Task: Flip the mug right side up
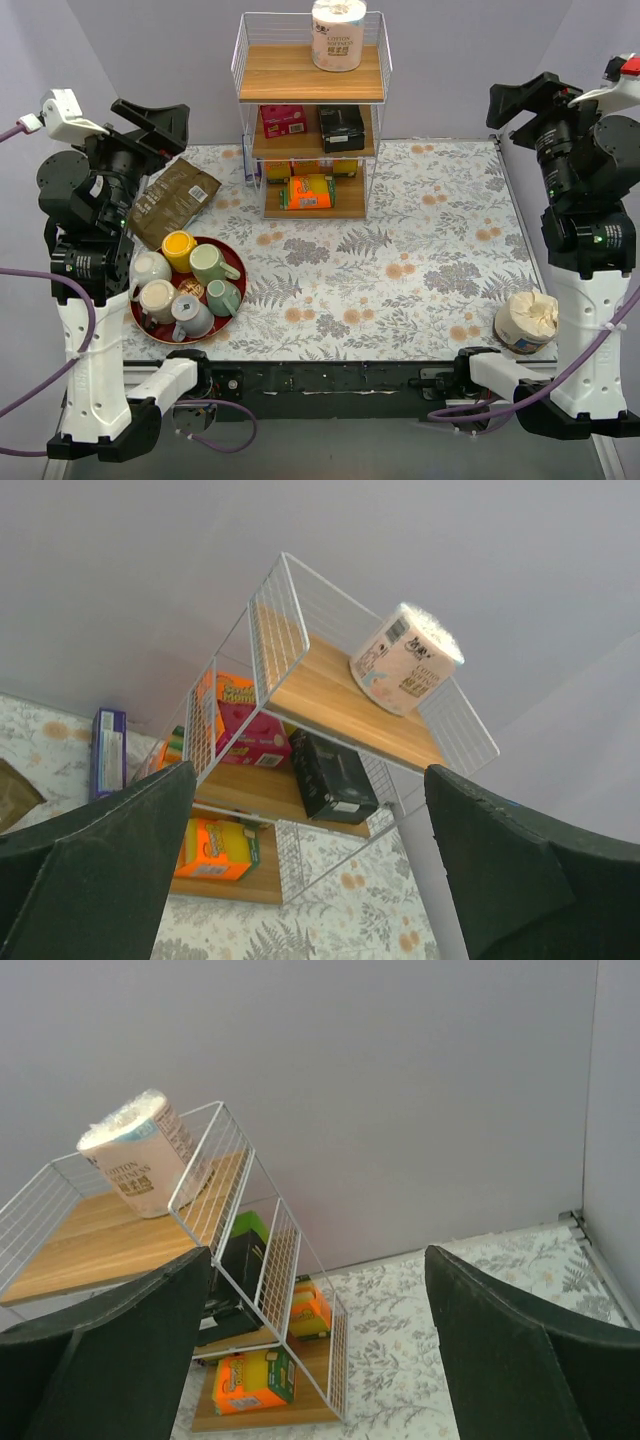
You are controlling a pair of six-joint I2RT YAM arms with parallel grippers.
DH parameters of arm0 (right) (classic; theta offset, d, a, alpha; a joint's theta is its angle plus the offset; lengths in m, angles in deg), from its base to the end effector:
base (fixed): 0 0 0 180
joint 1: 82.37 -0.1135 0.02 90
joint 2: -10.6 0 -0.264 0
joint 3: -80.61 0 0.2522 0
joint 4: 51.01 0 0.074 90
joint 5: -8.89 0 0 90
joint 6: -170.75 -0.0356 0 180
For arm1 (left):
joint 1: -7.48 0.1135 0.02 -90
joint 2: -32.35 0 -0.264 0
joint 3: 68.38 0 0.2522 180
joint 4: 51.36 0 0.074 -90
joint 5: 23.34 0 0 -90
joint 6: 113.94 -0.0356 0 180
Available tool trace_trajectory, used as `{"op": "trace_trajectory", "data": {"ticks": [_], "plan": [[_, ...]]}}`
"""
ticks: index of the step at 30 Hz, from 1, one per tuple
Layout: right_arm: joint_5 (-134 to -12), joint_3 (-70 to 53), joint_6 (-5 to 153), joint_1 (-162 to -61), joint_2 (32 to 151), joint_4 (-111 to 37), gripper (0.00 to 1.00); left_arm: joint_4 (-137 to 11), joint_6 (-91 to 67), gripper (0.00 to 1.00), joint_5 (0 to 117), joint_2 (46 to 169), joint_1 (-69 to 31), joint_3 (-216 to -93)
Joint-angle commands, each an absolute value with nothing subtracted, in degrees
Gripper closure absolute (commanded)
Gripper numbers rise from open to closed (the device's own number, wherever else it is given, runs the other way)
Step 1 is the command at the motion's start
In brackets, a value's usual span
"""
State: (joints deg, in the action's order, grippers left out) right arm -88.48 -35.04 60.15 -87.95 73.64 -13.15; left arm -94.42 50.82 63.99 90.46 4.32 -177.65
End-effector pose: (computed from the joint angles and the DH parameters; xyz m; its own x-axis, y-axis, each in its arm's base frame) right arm 0.1588 0.0109 0.5770 0.2467 0.3747 -0.8937 -0.0639 0.9265 0.3708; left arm 0.1469 -0.0098 0.5495 -0.0606 -0.9619 -0.2666 0.1623 0.2540 -0.9535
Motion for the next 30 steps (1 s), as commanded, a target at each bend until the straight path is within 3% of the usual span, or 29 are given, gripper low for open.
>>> {"op": "trace_trajectory", "data": {"ticks": [1, 12, 26, 30], "plan": [[-91.12, -32.04, 54.66, -87.73, 72.56, -12.56, 0.06, -95.09, 49.98, 0.02, 61.83, 87.02, 4.41, -173.47], [-100.62, -16.49, 40.34, -87.73, 67.99, 0.01, 0.02, -105.19, 51.73, 0.02, 65.25, 75.95, 2.30, -152.29], [-88.67, 7.51, 33.91, -87.90, 62.89, 3.53, 0.09, -121.01, 58.94, 0.02, 65.09, 82.61, 1.77, -142.88], [-86.91, 9.71, 33.47, -87.82, 63.41, 3.97, 0.17, -122.51, 63.50, 0.02, 64.55, 82.63, 1.77, -139.55]]}}
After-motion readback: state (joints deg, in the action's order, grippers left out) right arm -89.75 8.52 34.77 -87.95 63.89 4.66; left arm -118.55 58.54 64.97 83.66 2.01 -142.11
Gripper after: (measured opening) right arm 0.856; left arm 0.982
